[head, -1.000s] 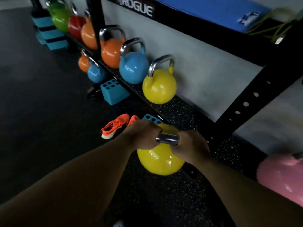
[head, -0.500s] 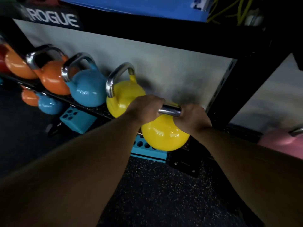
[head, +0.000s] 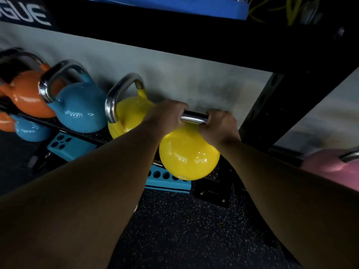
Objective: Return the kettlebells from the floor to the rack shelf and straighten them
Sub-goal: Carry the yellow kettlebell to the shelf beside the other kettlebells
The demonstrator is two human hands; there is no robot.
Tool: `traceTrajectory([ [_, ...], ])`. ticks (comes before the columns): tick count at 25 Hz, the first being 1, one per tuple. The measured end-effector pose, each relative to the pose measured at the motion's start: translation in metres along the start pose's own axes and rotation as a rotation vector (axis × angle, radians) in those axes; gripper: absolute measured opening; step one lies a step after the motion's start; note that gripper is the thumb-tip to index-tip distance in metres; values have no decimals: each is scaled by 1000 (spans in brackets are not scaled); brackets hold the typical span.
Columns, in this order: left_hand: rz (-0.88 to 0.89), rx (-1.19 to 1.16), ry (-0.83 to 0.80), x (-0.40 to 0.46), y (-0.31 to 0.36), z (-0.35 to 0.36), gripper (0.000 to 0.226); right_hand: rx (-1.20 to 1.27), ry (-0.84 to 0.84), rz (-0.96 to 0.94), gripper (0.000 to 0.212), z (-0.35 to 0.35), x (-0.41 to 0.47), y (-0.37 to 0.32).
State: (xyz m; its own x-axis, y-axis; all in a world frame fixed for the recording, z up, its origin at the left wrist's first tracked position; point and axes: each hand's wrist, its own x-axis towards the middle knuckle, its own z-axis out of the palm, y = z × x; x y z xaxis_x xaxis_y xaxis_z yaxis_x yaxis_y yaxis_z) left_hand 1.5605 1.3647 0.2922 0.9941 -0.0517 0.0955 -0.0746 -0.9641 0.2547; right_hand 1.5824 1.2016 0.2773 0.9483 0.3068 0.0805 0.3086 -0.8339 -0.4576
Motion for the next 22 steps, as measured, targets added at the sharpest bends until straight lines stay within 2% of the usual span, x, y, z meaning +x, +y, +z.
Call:
traceTrajectory([
  [8,-66,-13,23,-5,5,5,21,5,-12,-61,22,1,-1,6],
  [12,-129,76,84,-15,14,1,28,-68,-67,-132,38,-8,-7,9],
  [14,-108,204,114,-28,26,-1,39,-158,-50,-222,52,-14,-23,17],
  [17,-89,336,130,-52,53,1,68,-124,-66,-277,72,-27,-56,36],
  [20,-99,437,56,-67,88,5,94,-28,-117,-355,68,-51,-89,63],
  [22,-105,483,44,-75,117,8,92,11,-141,-395,57,-72,-110,88],
])
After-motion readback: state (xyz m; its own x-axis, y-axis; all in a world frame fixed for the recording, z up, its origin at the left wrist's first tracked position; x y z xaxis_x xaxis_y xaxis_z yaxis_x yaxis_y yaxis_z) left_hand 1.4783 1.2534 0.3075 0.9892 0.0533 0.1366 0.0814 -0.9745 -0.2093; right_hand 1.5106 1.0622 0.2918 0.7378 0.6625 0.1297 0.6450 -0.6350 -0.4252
